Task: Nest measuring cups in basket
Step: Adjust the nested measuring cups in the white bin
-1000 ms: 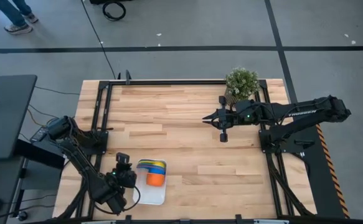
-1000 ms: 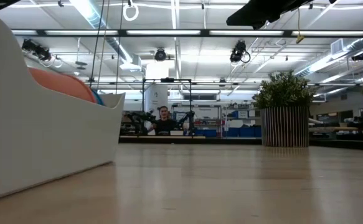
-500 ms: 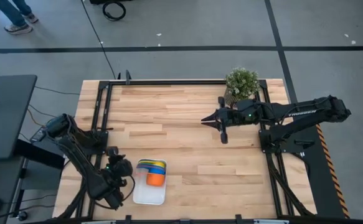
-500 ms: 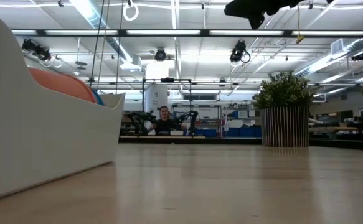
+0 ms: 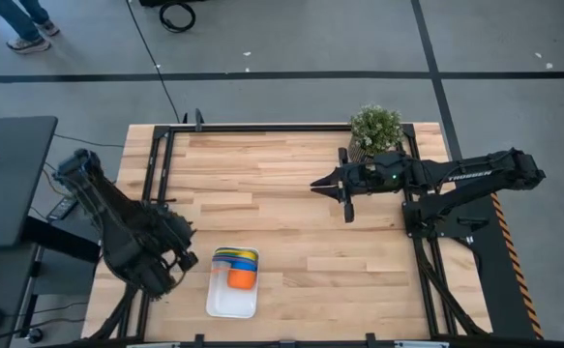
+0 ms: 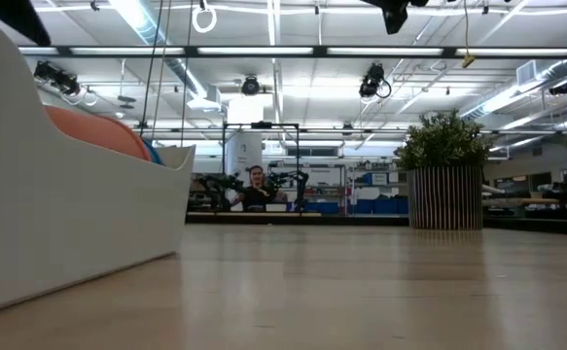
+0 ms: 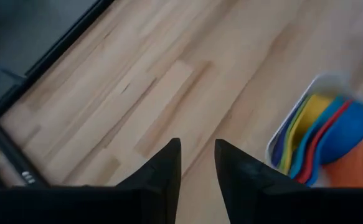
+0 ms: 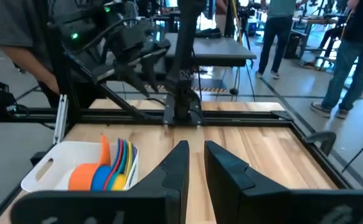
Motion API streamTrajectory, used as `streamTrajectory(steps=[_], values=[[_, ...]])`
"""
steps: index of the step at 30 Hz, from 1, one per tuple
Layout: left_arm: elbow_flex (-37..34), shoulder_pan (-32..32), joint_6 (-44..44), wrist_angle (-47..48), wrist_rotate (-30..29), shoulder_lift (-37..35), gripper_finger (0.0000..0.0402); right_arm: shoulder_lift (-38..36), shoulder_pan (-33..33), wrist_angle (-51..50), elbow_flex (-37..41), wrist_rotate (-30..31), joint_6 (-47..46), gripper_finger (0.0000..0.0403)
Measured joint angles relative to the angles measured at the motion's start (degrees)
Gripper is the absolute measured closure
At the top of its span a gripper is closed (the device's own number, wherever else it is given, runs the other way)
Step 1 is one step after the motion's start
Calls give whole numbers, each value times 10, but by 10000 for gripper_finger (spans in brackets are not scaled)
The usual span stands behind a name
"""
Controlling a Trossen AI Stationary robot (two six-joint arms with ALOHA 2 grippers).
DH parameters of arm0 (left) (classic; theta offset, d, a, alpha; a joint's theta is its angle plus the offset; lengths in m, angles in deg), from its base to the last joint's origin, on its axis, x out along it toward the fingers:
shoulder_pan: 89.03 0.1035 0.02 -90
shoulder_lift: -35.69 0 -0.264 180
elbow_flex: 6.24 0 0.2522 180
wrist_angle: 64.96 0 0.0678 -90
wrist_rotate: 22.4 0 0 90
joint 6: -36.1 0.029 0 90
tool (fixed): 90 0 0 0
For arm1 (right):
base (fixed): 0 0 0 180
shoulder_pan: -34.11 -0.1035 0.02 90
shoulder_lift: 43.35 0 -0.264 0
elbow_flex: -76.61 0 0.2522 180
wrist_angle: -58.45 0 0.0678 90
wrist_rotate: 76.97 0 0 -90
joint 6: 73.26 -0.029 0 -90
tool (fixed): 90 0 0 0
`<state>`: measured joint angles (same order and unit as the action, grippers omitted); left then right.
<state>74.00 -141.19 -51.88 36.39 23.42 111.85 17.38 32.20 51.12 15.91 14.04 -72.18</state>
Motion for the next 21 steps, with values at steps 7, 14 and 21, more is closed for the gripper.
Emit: streamTrajectory(steps=[7,14,21], values=[[0,-1,-13,-31,-43,-71,296,3,0,26,0,-41,-32,346],[-22,-1,19,-58,-40,-72,296,57,-10,52,0,-41,-71,346],[-106,-4,-28,-105,-4,-72,296,177,-39,103,-42,-41,-79,346]])
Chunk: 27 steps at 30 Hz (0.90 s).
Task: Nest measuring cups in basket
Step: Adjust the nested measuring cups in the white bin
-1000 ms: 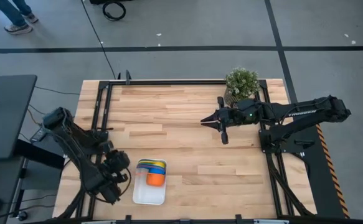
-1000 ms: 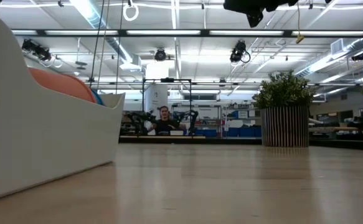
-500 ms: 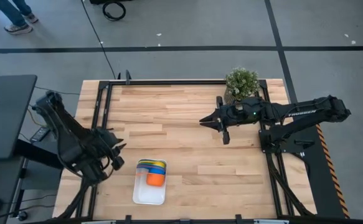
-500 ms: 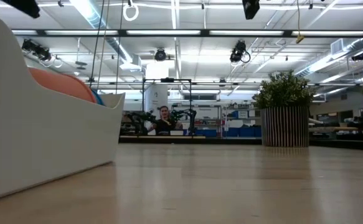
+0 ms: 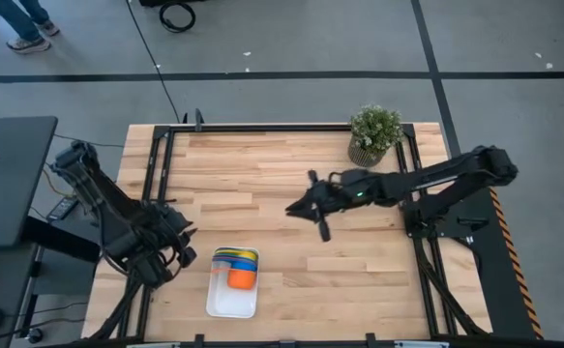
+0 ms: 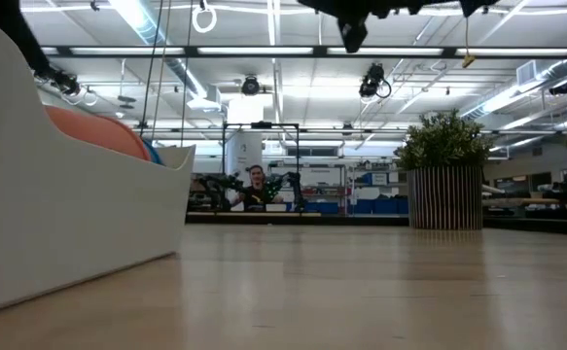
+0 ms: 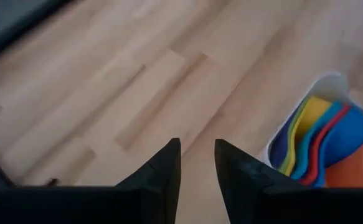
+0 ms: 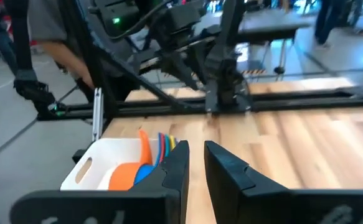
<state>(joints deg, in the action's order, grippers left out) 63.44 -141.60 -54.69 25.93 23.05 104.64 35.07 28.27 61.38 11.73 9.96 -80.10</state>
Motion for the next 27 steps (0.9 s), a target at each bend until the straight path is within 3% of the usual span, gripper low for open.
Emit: streamTrajectory(steps=[9,16,22,27], values=[[-82,0,49,-160,61,0,296,122,-11,-64,-120,-76,-4,346],[-124,8,126,-268,61,0,296,180,-21,-78,-157,-105,-1,346],[-133,31,199,-253,44,0,296,220,-19,-71,-160,-171,-11,346],[-133,59,285,-253,38,0,296,267,-27,-55,-160,-168,-29,346]])
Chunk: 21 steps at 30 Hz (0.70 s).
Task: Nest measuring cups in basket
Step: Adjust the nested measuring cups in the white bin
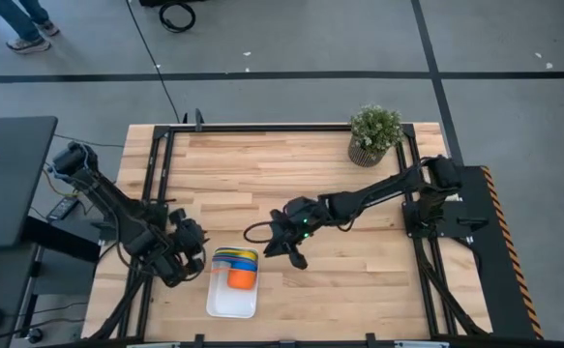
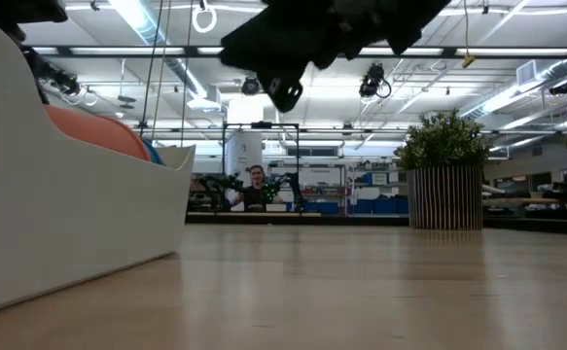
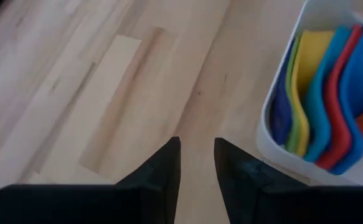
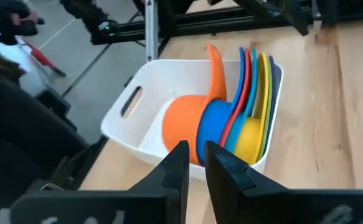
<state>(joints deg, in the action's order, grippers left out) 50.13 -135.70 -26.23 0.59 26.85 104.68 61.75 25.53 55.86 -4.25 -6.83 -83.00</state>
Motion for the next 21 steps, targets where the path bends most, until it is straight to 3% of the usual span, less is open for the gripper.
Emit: streamTrajectory(steps=[5,12,15,21], values=[[0,24,44,0,-6,0,296,46,-17,57,-15,43,-26,346],[0,35,134,-63,24,0,305,96,-54,13,-103,92,18,346],[0,38,173,-94,29,0,312,113,-60,-16,-135,91,20,346],[0,41,197,-103,35,2,317,145,-63,15,-147,23,-1,349]])
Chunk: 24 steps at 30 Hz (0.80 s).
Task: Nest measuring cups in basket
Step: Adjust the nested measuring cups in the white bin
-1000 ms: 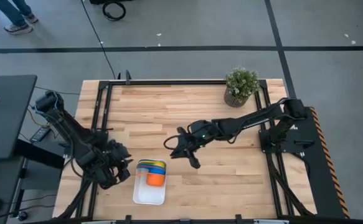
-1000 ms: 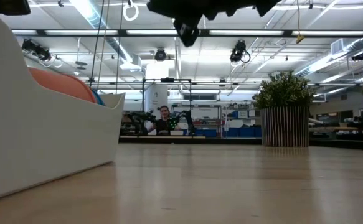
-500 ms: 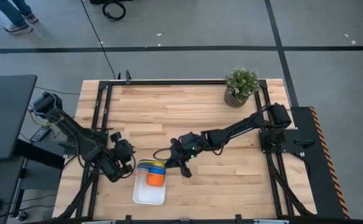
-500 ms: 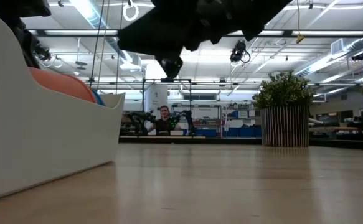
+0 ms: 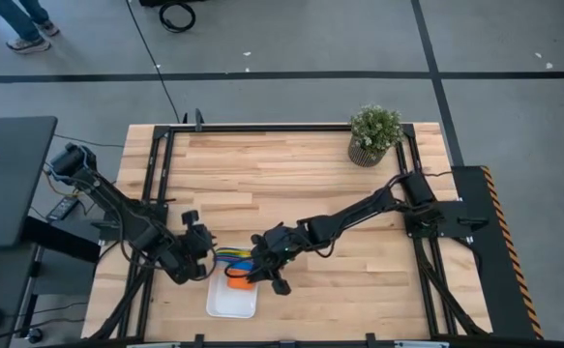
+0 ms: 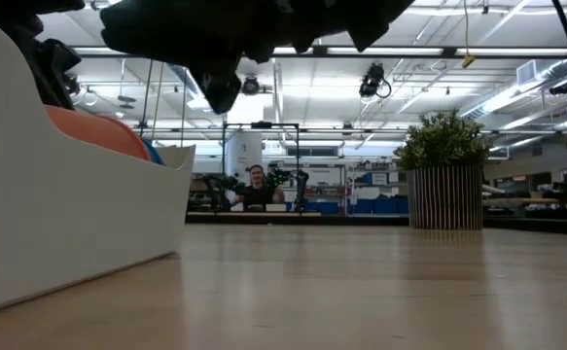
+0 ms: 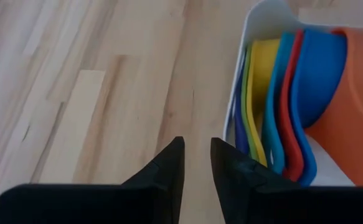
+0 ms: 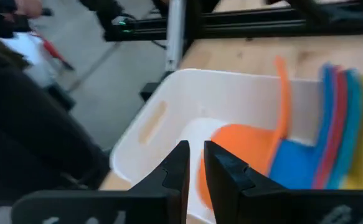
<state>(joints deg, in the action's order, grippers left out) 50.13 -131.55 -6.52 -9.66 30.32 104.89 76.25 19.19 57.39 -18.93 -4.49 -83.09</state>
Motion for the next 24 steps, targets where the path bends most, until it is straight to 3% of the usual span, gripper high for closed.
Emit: streamTrajectory(steps=[6,24], values=[[0,0,17,2,3,2,317,23,0,65,0,-18,-7,351],[0,47,55,-20,29,2,318,23,24,32,0,-30,-7,351]])
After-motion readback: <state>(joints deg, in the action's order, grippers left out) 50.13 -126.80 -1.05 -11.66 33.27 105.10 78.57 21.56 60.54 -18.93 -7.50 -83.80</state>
